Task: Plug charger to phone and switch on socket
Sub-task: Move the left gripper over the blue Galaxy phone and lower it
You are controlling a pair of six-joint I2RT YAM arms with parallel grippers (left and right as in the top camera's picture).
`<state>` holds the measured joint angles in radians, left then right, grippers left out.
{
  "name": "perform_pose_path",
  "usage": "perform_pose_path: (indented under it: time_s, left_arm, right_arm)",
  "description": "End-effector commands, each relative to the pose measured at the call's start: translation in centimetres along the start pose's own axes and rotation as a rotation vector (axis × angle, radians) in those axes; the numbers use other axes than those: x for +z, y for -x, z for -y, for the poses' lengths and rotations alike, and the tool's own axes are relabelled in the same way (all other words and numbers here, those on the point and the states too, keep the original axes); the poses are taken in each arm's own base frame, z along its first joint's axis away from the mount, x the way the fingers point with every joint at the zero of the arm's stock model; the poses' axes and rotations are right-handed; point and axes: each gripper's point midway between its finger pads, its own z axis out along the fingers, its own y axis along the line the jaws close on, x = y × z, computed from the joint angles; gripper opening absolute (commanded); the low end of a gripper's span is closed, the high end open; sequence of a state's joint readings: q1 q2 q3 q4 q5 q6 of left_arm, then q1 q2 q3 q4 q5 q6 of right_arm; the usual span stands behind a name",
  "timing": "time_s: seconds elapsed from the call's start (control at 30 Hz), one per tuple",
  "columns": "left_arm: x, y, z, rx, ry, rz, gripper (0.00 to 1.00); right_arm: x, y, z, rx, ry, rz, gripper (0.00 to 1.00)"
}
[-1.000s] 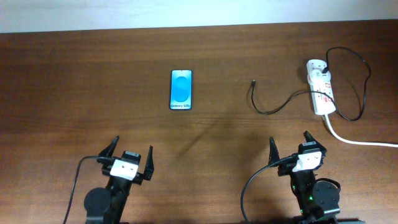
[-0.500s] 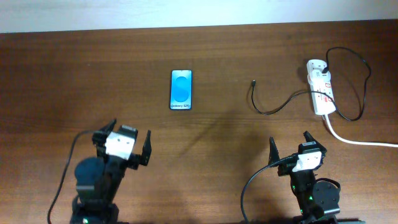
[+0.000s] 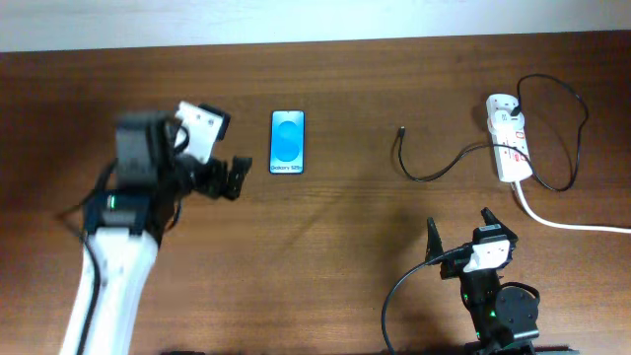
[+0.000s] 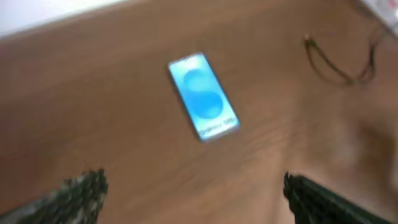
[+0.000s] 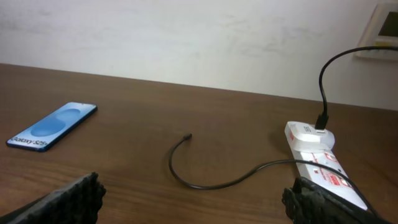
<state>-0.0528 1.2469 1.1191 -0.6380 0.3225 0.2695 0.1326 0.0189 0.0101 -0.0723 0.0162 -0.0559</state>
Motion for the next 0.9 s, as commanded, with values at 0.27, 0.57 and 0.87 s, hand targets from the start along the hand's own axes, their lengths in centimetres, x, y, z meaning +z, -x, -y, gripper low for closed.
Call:
perform_pose_path:
  time_s: [0.27, 0.57, 0.87]
  left_arm:
    - [6.6, 1.1, 4.3, -0.045, -0.268, -0.308, 0.99]
    - [8.7, 2.1, 3.3, -0.168, -0.135, -0.305, 0.99]
    - [11.5, 5.9, 2.8, -0.299, 0.072, -0.336, 0.94]
  right_arm:
    - [0.0, -0.4, -0.2, 0.007, 0.009, -0.011, 0.98]
    - [0.0, -0.4, -0.2, 0.007, 0.009, -0.012, 0.98]
    - [0.0, -0.4, -0.2, 0.007, 0.009, -0.011, 0.98]
